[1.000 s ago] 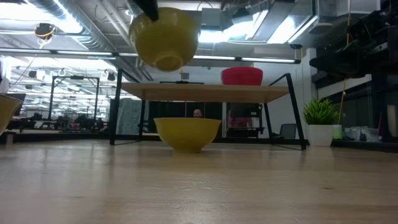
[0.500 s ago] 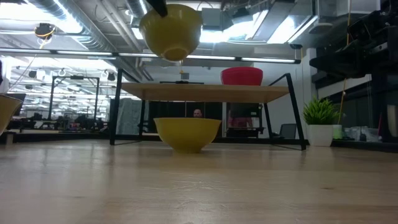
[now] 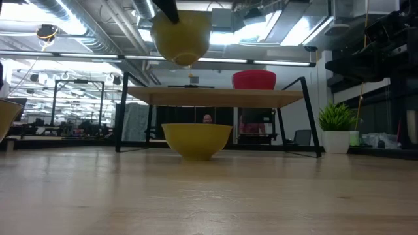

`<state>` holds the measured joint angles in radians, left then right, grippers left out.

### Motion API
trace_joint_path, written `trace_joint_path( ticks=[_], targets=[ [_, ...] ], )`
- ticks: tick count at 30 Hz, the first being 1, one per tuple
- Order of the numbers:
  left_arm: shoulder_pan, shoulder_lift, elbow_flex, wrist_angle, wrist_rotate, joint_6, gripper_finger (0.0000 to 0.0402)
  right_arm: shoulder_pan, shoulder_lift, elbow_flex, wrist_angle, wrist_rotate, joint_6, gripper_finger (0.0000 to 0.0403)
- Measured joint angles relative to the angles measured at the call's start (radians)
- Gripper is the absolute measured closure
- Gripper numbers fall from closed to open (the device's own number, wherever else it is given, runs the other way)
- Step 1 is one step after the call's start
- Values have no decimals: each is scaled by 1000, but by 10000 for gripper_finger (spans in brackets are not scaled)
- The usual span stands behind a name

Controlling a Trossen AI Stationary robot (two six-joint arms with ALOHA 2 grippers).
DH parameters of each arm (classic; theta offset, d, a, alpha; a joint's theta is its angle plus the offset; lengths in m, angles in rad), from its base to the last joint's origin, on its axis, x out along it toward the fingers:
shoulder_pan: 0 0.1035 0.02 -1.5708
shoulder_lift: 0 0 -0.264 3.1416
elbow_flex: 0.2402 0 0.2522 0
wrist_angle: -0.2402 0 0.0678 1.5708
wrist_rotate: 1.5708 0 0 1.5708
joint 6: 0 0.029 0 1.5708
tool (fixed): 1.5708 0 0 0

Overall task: Pick & Place Mini bowls
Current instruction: Put the middle white patterned bowl on the shelf

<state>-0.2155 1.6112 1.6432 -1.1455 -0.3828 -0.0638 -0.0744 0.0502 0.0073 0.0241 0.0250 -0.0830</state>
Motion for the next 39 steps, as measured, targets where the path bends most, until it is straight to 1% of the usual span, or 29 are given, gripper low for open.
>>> trace_joint_path(
  ticks=[6, 12, 39],
  targets=[
    [14, 0, 1, -5, 0, 24, 399, 0, 0, 0, 0, 0, 0, 386],
    [39, 0, 38, -38, -26, 35, 399, 0, 0, 0, 0, 0, 0, 386],
    [185, 0, 40, -70, -29, 95, 399, 0, 0, 0, 0, 0, 0, 386]
  ],
)
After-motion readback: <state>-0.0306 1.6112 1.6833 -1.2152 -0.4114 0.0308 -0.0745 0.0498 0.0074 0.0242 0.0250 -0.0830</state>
